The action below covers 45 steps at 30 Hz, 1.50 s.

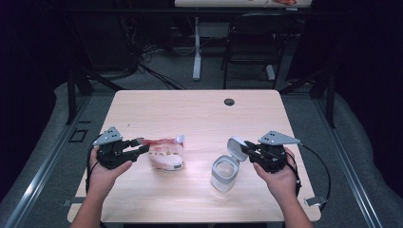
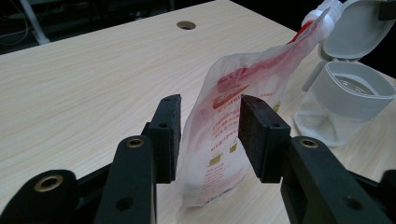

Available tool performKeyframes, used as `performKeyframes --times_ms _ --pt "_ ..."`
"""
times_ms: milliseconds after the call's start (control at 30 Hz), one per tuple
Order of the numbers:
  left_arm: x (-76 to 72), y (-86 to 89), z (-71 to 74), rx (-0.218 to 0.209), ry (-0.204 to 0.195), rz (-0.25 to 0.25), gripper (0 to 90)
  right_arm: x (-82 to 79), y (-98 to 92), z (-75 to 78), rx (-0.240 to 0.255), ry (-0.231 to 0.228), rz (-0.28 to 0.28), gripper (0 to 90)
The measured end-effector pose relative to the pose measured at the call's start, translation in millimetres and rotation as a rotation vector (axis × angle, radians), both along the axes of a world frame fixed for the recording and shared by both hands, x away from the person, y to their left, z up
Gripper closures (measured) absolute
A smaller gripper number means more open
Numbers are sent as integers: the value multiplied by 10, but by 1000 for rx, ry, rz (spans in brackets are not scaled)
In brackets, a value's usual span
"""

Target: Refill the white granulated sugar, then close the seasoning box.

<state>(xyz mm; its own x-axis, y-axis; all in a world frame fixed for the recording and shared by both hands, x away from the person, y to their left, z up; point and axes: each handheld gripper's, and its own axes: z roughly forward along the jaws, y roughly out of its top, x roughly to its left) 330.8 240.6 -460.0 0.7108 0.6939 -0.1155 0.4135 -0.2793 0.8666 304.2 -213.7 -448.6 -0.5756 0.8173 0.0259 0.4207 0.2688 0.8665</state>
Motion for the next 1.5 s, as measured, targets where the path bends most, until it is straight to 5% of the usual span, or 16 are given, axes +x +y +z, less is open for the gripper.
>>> performKeyframes --times_ms 333,633,1067,1500 --pt "-7 3 2 -4 -2 2 595 -43 8 3 8 -4 15 726" --pt "0 0 0 0 1 0 596 -91 78 138 15 -64 36 652" --pt "3 24 -2 3 3 -1 638 -40 394 168 -2 -76 112 645" --pt "14 36 -18 2 5 12 670 65 708 103 56 -73 143 649"
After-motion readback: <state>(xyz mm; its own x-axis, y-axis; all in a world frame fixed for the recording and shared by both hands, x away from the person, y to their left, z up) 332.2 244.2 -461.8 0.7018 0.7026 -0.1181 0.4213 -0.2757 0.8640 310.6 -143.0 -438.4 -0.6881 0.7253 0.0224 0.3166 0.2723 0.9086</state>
